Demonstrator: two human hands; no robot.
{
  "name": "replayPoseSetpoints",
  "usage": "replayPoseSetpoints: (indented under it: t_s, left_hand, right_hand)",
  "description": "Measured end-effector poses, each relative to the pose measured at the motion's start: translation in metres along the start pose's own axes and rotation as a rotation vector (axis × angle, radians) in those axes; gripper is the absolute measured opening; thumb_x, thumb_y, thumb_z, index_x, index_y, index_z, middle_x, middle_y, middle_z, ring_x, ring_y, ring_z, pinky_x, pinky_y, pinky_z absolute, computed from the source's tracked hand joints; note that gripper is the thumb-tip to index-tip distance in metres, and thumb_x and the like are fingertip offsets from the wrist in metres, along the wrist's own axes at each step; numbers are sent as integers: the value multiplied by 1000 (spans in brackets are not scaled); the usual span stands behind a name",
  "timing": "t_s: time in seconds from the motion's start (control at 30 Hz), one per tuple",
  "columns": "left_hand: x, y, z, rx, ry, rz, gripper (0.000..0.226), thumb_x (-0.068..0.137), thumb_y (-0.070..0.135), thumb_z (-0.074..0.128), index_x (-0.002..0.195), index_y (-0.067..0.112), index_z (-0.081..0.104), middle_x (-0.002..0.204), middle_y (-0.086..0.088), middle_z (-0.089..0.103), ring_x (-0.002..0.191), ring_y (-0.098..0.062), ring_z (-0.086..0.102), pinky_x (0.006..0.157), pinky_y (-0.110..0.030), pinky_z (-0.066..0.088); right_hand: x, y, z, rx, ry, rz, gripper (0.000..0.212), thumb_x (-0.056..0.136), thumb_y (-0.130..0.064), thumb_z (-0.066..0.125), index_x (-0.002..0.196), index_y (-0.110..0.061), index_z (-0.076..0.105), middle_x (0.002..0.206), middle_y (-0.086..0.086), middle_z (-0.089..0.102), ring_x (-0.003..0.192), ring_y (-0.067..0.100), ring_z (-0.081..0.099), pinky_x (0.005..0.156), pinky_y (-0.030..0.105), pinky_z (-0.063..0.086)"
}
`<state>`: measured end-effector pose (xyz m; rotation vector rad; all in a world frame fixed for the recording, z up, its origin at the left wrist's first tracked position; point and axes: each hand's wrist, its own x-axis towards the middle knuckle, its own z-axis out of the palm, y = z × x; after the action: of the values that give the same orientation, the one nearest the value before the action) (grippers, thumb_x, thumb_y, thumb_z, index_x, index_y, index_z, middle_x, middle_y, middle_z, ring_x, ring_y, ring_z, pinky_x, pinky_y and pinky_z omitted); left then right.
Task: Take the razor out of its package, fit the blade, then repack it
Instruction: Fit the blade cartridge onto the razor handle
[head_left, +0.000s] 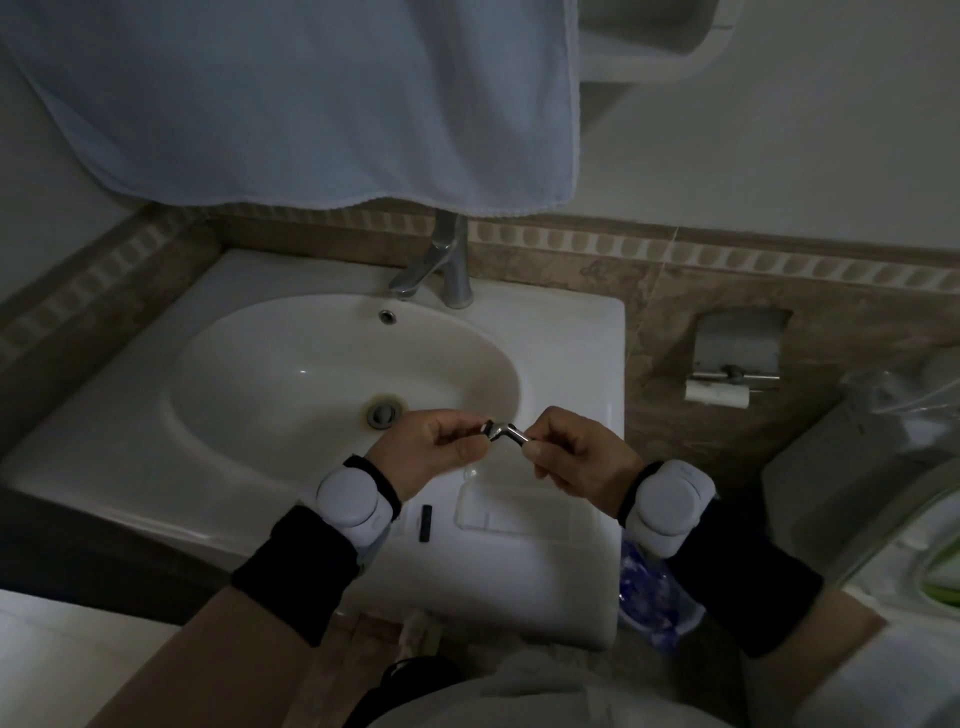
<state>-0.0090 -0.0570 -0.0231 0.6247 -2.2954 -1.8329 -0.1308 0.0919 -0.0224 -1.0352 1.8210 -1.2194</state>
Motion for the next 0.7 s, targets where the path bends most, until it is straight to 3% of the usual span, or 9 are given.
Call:
replayPoseSetpoints:
  t_s: [0.13,0.3,0.43,0.57,0.7]
  left_hand:
    - [0,1,2,27,11,14,29,81,4,58,110,4,59,88,8,60,65,17,56,65,0,44]
    - [-5,4,1,44,14,39,30,79,4,59,109,5,59,98,3,61,68,18,57,67,0,43]
    - [-6,6,1,1,15,50,37,77,-3,59,110,14,54,87,10,62,68,16,59,63,0,44]
    - [-8,5,0,-39,20,42,38,76,-6,59,112,7,55,78,16,65,67,15,60,62,-2,45]
    - [-10,8,-2,-25,17,54,39,75,-6,59,97,26,59,64,30,68,69,14,60,63,-1,44]
  right_hand:
    - [-1,-3,1,-37,11,-2,30,88,-14,52,64,-31,47,57,-6,54,35,-1,42,38,8,33]
    - [-4,-7,3,-18,15,-11,29,88,-12,53,64,-29,47,56,-5,54,34,0,41,38,9,33]
    - [-7,-8,4,42,20,-13,29,88,-10,52,65,-27,48,56,-3,53,33,1,39,37,10,32]
    - [-8,-11,5,-58,23,-36,29,87,-12,53,65,-30,46,58,-6,54,37,-2,45,41,6,34]
    - [-10,-11,6,-34,48,-47,29,87,-11,54,66,-30,46,59,-5,54,39,-3,46,42,5,35]
